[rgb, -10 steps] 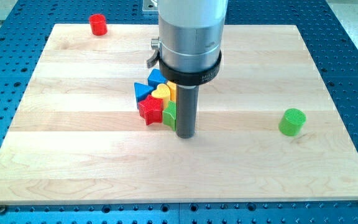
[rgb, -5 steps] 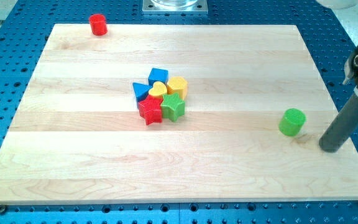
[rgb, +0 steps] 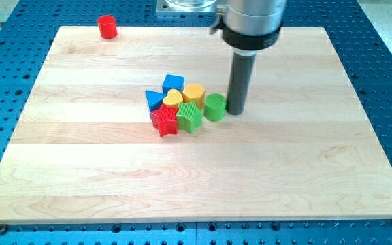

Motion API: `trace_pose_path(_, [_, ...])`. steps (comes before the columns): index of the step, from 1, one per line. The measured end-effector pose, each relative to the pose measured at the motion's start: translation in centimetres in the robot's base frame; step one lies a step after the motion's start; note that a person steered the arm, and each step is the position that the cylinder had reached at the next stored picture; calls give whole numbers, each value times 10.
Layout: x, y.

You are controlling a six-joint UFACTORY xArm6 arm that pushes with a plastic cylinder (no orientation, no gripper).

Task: Push the green blocks into the group of blocks

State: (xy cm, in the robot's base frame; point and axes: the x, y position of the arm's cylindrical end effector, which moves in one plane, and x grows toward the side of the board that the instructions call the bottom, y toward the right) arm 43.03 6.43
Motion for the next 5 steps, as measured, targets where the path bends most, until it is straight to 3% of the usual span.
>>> trace_pose_path(4, [-2,-11])
trace_pose_path(5, [11,12])
